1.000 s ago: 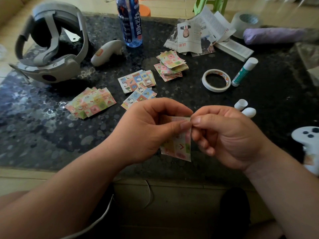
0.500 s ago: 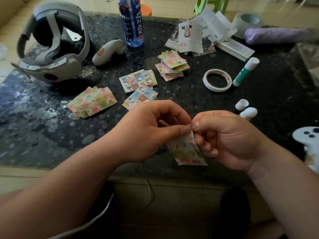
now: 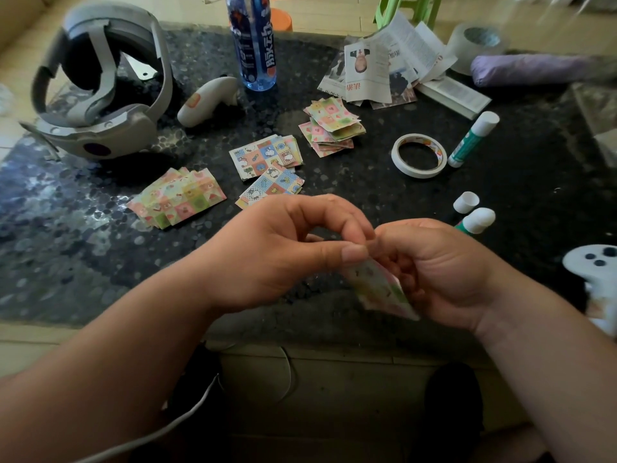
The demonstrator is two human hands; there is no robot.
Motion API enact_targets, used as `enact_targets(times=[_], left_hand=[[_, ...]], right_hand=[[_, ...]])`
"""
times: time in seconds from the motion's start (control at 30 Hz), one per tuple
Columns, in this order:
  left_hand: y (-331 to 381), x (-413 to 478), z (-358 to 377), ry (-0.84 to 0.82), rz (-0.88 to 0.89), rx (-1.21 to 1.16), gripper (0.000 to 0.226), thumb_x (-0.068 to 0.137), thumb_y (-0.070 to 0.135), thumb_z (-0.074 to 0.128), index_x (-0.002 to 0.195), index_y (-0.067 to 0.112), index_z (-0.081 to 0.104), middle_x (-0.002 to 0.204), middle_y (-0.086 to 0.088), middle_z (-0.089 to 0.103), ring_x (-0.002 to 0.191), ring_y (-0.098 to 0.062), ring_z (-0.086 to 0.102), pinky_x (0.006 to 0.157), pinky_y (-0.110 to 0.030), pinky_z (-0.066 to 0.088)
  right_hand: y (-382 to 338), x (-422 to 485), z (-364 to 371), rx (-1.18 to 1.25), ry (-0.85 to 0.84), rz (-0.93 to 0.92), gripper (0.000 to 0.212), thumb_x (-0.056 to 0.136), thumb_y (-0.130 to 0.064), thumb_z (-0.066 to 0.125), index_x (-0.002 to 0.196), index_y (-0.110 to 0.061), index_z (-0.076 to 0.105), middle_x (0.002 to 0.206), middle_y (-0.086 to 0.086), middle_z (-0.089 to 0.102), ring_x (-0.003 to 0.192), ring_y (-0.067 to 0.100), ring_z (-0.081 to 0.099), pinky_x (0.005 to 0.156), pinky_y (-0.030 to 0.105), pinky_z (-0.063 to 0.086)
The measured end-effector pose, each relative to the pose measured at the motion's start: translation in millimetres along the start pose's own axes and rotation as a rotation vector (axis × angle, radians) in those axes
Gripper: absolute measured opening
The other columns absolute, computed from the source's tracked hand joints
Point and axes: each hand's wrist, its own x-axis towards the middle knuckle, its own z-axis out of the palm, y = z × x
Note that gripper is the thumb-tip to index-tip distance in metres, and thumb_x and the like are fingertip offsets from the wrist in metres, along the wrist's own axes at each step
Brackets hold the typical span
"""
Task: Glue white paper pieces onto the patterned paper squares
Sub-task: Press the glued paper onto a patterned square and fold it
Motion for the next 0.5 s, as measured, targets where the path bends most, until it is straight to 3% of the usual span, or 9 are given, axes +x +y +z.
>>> enact_targets(times=[0.07,0.13,0.23,0.27,0.43,0.5], left_hand=[[0.6,0.3,0.6,-0.015,0.012,-0.07,0.006,0.084,0.008,0.07,0.082,0.014,0.071,0.095,-0.001,0.069,0.091,-0.012,0.065,0.083,-0.024,0.05],[-0.4,0.8,1.6,-0.004,0.015,-0.162,0.01,0.082,0.009,0.069,0.08,0.018,0.074,0.091,-0.003,0.069,0.086,-0.013,0.064,0.08,-0.025,0.052],[-2.9,1.3,2.2,0.011,0.02,-0.228,0.008,0.08,0.012,0.071,0.081,0.019,0.076,0.091,-0.004,0.069,0.085,-0.014,0.064,0.079,-0.027,0.054],[-4.0,1.4,2.2,0.013,0.018,-0.239,0.009,0.081,0.01,0.074,0.082,0.018,0.076,0.09,-0.005,0.069,0.085,-0.016,0.063,0.079,-0.028,0.054],[-4.2,0.4,3.1,0.015,0.012,-0.315,0.011,0.082,0.009,0.07,0.083,0.017,0.075,0.09,-0.008,0.066,0.084,-0.021,0.059,0.073,-0.029,0.052],[-2.9,0.7,2.8,0.022,0.002,-0.337,0.014,0.082,0.003,0.073,0.082,0.016,0.075,0.09,-0.006,0.067,0.082,-0.019,0.062,0.071,-0.029,0.054]], right_hand=[[-0.8,-0.4,0.9,0.011,-0.024,0.029,0.018,0.073,-0.014,0.068,0.076,0.001,0.058,0.079,0.022,0.049,0.071,0.038,0.045,0.056,0.033,0.044],[-1.0,0.2,1.2,0.024,-0.03,0.065,0.025,0.065,-0.011,0.071,0.077,0.008,0.06,0.077,0.022,0.053,0.073,0.038,0.046,0.064,0.039,0.046],[-2.3,-1.0,4.2,0.026,-0.027,0.091,0.061,0.065,-0.016,0.071,0.103,0.028,0.053,0.098,0.026,0.055,0.091,0.038,0.047,0.08,0.051,0.041],[-2.9,-2.0,5.4,0.023,-0.025,0.092,0.067,0.066,-0.019,0.07,0.11,0.029,0.049,0.103,0.028,0.054,0.095,0.037,0.047,0.081,0.052,0.04],[-3.9,-2.8,7.2,-0.044,-0.001,0.057,0.058,0.079,-0.012,0.064,0.112,0.031,0.046,0.105,0.031,0.056,0.093,0.038,0.052,0.071,0.041,0.045],[-3.9,-2.7,5.5,-0.076,0.028,0.049,0.044,0.091,-0.008,0.063,0.107,0.031,0.049,0.1,0.028,0.057,0.089,0.037,0.055,0.066,0.038,0.047]])
